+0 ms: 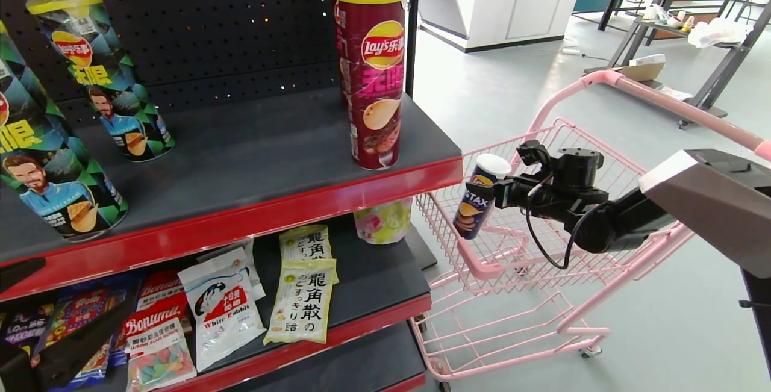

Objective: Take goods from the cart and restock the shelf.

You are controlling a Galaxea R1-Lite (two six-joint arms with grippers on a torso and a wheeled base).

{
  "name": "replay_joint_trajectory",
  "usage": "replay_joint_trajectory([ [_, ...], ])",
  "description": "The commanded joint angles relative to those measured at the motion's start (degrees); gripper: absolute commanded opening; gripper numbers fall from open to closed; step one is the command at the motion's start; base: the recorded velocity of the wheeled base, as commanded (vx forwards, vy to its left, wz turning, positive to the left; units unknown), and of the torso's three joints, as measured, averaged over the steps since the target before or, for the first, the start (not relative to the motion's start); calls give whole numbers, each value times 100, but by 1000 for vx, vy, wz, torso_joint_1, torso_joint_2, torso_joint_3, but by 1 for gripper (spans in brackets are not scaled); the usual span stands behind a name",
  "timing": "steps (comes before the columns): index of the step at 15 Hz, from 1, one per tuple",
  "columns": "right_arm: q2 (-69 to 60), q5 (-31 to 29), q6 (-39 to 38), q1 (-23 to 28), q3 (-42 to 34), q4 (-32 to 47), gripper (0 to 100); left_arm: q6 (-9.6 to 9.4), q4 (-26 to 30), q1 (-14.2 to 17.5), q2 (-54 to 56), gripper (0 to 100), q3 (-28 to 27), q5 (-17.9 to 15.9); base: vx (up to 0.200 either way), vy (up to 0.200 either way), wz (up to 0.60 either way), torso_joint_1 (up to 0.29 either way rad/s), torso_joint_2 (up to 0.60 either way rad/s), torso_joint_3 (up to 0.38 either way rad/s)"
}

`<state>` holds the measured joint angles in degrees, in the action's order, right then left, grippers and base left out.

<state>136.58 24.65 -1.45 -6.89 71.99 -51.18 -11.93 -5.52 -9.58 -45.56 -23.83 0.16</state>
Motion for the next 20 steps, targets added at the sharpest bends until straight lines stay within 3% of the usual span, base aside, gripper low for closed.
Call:
replay_joint_trajectory([
  [1, 237, -13, -13, -93, 175, 2, 100, -2, -1, 0, -6, 100, 1, 2, 0, 0, 0, 0, 0, 0],
  [2, 307, -22, -13, -102, 263, 2, 0, -11, -1, 0, -6, 100, 1, 2, 0, 0, 0, 0, 0, 0],
  [8, -281, -197, -13, -58, 8, 2, 0, -11, -1, 0, 3, 100, 1, -7, 0, 0, 0, 0, 0, 0],
  [14, -2909, -215, -4, 267, -1714, 38, 0, -11, -10, 0, 12, 100, -227, 2, 0, 0, 0, 0, 0, 0],
  [16, -3612, -558, 31, 399, -2233, 73, 0, -11, -10, -9, -50, 100, -289, -51, 0, 0, 0, 0, 0, 0],
  [17, -3841, -777, 31, 399, -2347, 222, 0, -2, -10, -9, -103, 100, -280, -60, 0, 0, 0, 0, 0, 0],
  [20, -5309, -1331, 31, 337, -2110, 2542, 0, 33, -28, -9, -296, 100, -385, -77, 0, 0, 0, 0, 0, 0],
])
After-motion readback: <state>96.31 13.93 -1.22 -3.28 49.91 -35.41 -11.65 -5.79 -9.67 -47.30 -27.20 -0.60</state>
